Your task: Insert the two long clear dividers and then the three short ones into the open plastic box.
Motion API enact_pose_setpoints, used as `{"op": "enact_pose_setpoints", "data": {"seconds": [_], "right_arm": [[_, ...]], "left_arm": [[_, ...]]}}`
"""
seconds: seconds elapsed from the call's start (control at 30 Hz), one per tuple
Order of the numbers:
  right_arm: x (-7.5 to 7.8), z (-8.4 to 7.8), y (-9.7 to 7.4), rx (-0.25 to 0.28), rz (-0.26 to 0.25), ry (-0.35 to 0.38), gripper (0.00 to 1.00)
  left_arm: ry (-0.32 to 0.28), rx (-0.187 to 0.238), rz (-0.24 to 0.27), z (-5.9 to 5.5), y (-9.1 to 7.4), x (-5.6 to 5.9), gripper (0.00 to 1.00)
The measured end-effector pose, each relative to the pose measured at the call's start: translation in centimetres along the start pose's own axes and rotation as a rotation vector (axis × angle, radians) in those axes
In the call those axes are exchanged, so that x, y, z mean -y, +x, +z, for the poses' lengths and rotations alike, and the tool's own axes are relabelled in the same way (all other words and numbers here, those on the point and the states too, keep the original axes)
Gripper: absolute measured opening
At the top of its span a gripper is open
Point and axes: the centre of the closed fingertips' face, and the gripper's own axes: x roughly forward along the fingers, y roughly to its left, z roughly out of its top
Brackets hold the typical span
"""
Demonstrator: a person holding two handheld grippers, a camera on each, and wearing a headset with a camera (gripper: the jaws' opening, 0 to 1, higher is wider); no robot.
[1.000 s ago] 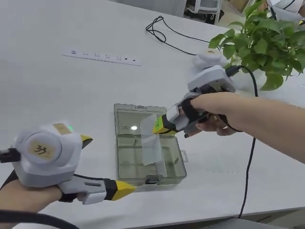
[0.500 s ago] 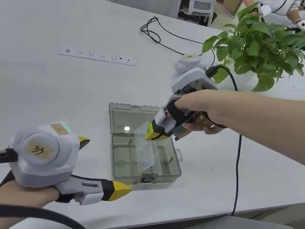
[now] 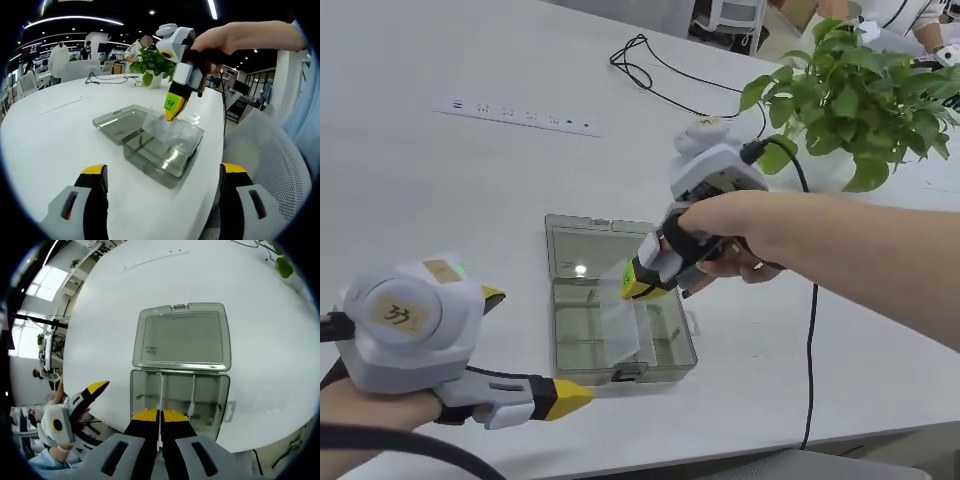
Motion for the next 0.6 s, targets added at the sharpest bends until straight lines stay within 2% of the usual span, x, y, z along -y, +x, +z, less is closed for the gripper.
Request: {"op": "enact_pose_setpoints", "data": {"seconds": [0.17, 0.23, 0.47, 0.53, 0.6], "right_arm": [[-0.12, 0.03, 0.34, -0.006, -0.001, 0.005, 0.02], [-0.19, -0.07, 0.52, -0.010, -0.019, -0.019, 0.02], [-0.24, 0.00, 0.87, -0.013, -0.035, -0.019, 0.02], [-0.62, -0.60, 0.94, -0.018, -0.041, -0.025, 0.02], [-0.36, -0.57, 0.97, -0.018, -0.046, -0.024, 0.02]], "left_arm": [[-0.001, 0.003, -0.002, 0.14, 0.03, 0.16, 0.94], [0.001, 0.004, -0.002, 0.16, 0.01, 0.17, 0.94], [-0.004, 0.005, 0.001, 0.02, -0.14, 0.02, 0.94], [-0.006, 0.007, 0.000, 0.02, -0.14, 0.04, 0.93], [-0.007, 0.008, -0.001, 0.04, -0.12, 0.05, 0.93]]}}
